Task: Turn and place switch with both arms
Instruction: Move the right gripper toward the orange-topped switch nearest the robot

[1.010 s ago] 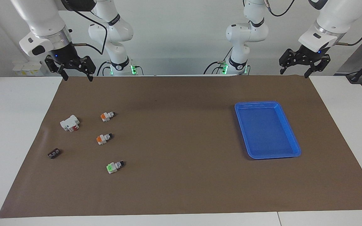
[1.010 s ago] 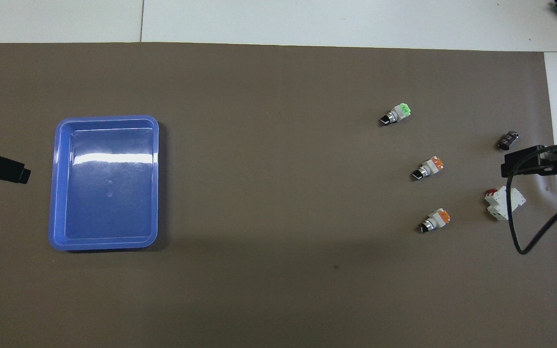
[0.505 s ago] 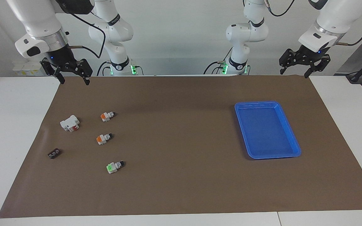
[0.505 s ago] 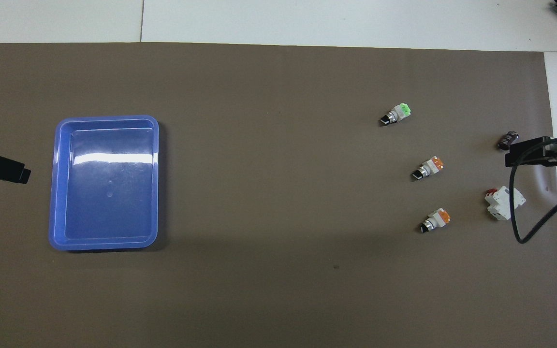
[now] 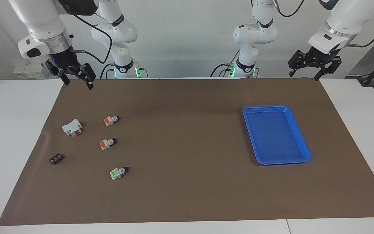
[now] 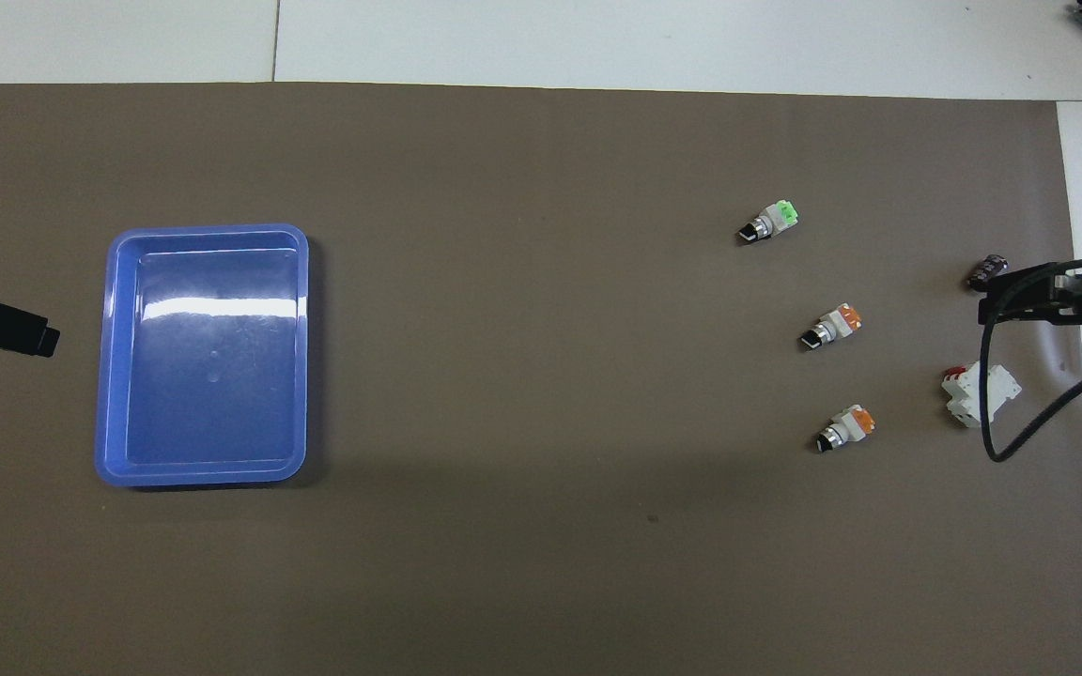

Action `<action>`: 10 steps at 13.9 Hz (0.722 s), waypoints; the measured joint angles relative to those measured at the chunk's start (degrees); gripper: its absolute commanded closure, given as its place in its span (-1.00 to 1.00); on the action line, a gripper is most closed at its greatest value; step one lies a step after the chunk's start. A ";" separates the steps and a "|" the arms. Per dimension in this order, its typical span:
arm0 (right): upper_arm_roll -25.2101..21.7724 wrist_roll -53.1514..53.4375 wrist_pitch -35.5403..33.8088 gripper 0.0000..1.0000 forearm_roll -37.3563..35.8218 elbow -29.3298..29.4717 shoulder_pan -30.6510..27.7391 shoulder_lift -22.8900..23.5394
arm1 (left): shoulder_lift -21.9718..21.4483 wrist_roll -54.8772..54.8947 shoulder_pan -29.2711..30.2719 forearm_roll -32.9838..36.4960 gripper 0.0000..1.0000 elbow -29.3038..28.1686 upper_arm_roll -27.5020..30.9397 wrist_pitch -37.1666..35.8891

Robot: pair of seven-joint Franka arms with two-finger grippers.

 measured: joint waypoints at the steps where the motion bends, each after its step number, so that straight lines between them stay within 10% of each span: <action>1: 0.02 0.98 0.00 -1.00 0.00 -0.20 0.00 -0.01 | 0.00 0.00 0.00 0.00 -1.00 0.00 0.00 0.00; 10: 0.46 14.83 2.23 -1.00 -0.14 -3.48 0.07 -0.73 | 0.00 0.00 0.00 0.00 -1.00 0.00 0.00 0.00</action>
